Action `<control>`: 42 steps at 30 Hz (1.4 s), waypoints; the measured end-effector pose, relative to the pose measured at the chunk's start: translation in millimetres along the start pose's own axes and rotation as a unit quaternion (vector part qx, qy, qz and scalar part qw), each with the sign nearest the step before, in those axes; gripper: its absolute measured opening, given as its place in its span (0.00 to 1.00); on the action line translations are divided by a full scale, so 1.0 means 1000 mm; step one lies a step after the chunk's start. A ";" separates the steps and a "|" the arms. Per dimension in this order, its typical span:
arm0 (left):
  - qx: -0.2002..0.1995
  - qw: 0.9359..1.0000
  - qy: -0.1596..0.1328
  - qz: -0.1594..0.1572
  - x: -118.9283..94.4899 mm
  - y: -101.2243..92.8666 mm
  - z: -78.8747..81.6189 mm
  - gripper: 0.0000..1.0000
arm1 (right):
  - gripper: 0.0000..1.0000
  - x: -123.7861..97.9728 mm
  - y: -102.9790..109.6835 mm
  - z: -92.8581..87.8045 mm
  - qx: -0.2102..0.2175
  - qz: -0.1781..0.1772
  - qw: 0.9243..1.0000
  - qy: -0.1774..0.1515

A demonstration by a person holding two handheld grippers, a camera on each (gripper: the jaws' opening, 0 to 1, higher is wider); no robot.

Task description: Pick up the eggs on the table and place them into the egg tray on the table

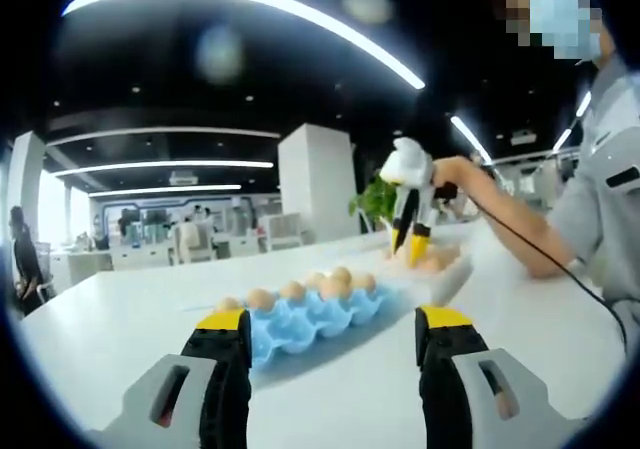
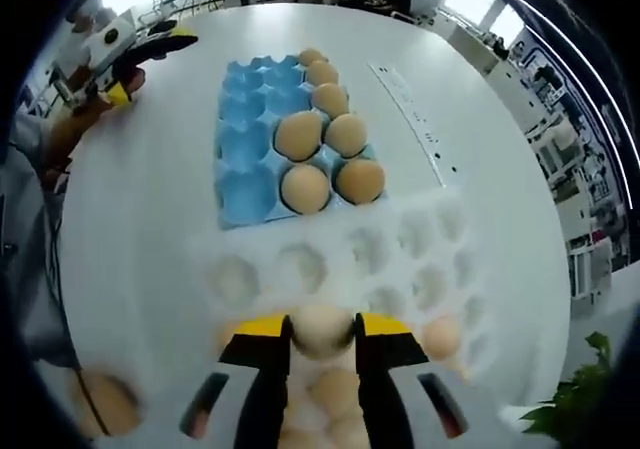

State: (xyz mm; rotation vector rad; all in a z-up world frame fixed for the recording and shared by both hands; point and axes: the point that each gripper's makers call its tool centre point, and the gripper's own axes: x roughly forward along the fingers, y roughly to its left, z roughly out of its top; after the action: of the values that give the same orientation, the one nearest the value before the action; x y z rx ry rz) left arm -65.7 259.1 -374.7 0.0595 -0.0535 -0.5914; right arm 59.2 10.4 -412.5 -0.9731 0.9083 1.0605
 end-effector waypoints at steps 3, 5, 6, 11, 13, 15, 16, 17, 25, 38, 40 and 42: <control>0.001 1.000 0.000 0.000 0.000 0.000 0.000 0.67 | 0.27 -0.003 -0.002 0.004 -0.007 -0.007 1.000 -0.005; 0.001 1.000 0.000 0.001 0.000 0.001 0.000 0.67 | 0.27 -0.005 -0.003 0.008 -0.014 -0.013 1.000 -0.013; 0.001 1.000 0.000 0.001 0.000 0.001 0.000 0.67 | 0.27 -0.005 -0.002 0.010 -0.015 -0.012 1.000 -0.016; 0.002 1.000 0.001 0.001 0.000 0.001 0.000 0.67 | 0.27 -0.004 0.000 0.016 -0.035 -0.018 0.999 -0.018; 0.002 1.000 0.001 0.001 0.000 0.001 0.000 0.67 | 0.27 -0.004 0.000 0.019 -0.036 -0.018 0.999 -0.019; 0.003 1.000 0.001 0.001 0.000 0.001 0.000 0.67 | 0.27 -0.004 0.002 0.022 -0.042 -0.017 0.999 -0.022; 0.003 1.000 0.001 0.001 0.000 0.001 0.000 0.67 | 0.27 -0.003 0.003 0.023 -0.045 -0.015 0.999 -0.021; 0.003 1.000 0.001 0.002 -0.001 0.001 0.000 0.67 | 0.27 -0.002 0.004 0.024 -0.048 -0.014 0.999 -0.020; 0.007 1.000 0.003 0.003 -0.001 0.001 0.000 0.67 | 0.27 -0.004 0.016 0.038 -0.087 -0.016 0.995 -0.035; 0.008 1.000 0.003 0.003 -0.001 0.000 0.001 0.67 | 0.27 -0.009 0.017 0.053 -0.119 -0.022 0.990 -0.065; 0.009 1.000 0.004 0.002 -0.001 -0.001 0.000 0.67 | 0.27 -0.010 0.016 0.055 -0.125 -0.026 0.989 -0.067; 0.010 1.000 0.005 0.001 -0.001 -0.001 0.000 0.66 | 0.27 -0.012 0.017 0.056 -0.129 -0.029 0.989 -0.071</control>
State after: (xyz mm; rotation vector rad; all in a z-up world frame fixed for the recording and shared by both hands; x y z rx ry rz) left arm -67.2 258.4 -374.8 0.0810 -0.0500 -0.5876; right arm 47.2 63.5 -387.4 -1.1140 0.6322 1.2023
